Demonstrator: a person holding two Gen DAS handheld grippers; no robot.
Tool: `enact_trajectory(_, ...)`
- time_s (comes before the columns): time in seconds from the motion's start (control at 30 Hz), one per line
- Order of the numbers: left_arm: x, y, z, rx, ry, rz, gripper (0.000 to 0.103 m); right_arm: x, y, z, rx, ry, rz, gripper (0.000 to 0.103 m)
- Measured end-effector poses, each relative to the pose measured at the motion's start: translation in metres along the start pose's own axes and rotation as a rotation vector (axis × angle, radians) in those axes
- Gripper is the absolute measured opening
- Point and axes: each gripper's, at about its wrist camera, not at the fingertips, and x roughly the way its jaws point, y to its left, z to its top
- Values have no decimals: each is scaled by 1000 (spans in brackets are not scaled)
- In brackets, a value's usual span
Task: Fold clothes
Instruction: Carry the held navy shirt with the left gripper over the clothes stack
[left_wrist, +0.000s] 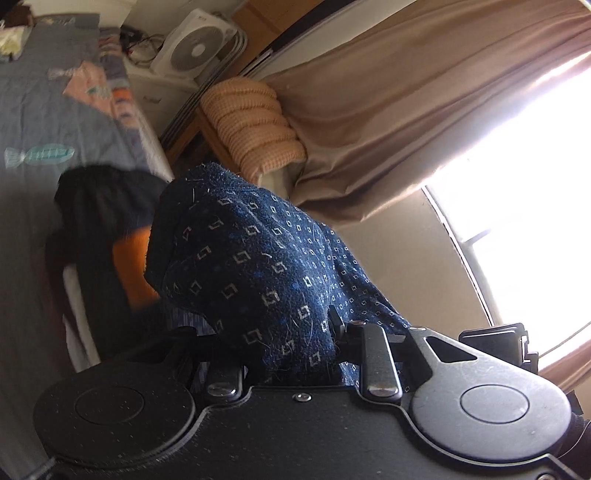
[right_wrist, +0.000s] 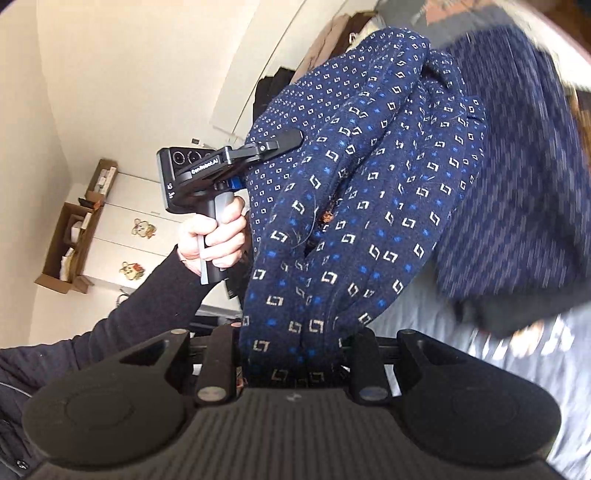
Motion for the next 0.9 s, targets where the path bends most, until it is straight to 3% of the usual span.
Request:
enact_trajectory(0.13, 28, 11, 23, 21, -17, -24, 25, -5, -13, 37, -35, -12, -47, 24)
enact_trajectory(0.27, 72, 38, 25, 16, -6, -21, 25, -1, -51, 51, -26, -9, -103, 24)
enact_trajectory(0.4, 122, 76, 6, -9, 56, 61, 26, 12, -116, 40, 69, -1, -216, 26)
enact_trajectory(0.47, 116, 77, 6, 6, 57, 85, 32, 15, -145, 26, 133, -8, -306, 32)
enact_trajectory(0.53, 107, 76, 9, 24, 52, 104, 37, 4, -156, 12, 161, -51, -305, 41)
enact_trajectory(0.63, 93, 74, 12, 52, 46, 132, 49, -21, -147, 2, 153, -109, -344, 51)
enact_trajectory(0.77, 34, 65, 28, 73, -51, 207, 61, -72, -123, -10, 109, -214, -380, 55)
enact_trajectory(0.87, 36, 46, 14, 93, -32, 157, 73, -91, -78, -1, -10, -321, -397, 63)
enact_trajectory(0.9, 39, 40, 9, 99, -23, 137, 77, -90, -65, 4, -42, -362, -367, 65)
